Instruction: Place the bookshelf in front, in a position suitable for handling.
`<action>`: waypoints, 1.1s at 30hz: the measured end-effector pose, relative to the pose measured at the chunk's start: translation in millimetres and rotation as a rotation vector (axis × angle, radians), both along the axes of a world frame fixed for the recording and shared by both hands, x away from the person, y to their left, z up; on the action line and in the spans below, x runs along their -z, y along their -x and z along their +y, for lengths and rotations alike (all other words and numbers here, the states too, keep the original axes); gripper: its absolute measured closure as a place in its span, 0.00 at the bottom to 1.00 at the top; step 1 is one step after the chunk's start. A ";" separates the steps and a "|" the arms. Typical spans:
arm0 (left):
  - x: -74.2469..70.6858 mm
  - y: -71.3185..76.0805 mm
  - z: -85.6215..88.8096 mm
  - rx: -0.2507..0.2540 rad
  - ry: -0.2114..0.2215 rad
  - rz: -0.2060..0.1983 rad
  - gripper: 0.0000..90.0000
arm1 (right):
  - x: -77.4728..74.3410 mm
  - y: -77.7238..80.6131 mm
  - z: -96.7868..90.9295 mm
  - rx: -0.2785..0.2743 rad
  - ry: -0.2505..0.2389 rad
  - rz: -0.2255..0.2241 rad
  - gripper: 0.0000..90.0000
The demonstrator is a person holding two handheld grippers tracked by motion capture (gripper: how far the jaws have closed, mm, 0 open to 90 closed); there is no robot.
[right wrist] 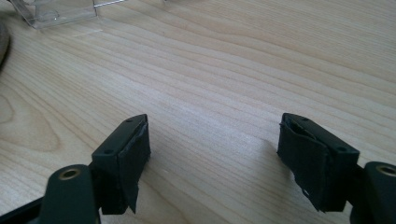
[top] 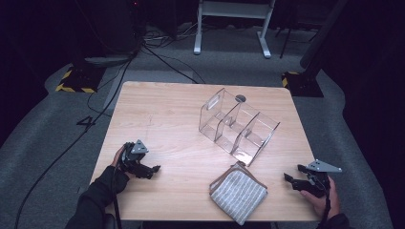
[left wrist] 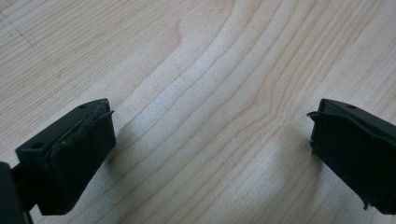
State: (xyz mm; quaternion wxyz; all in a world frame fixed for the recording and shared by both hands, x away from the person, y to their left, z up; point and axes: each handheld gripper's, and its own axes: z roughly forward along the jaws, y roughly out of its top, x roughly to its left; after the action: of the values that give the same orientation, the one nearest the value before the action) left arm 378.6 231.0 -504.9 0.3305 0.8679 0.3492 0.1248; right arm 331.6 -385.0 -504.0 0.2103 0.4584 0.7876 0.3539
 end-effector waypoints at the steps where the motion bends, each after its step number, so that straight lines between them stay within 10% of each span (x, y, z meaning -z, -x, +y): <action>1: 0.0 0.7 0.4 0.001 -0.001 -0.001 0.01 | 0.0 0.0 0.0 0.000 0.000 0.000 0.28; 33: -0.3 3.3 2.6 -0.024 0.010 -0.008 0.05 | -2.2 -2.5 4.9 -0.023 0.040 -0.004 0.24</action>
State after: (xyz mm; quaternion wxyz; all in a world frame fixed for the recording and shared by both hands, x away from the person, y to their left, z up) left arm 375.3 233.7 -504.6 0.3350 0.8615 0.3586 0.1305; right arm 334.1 -380.1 -501.8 0.2171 0.4441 0.7995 0.3413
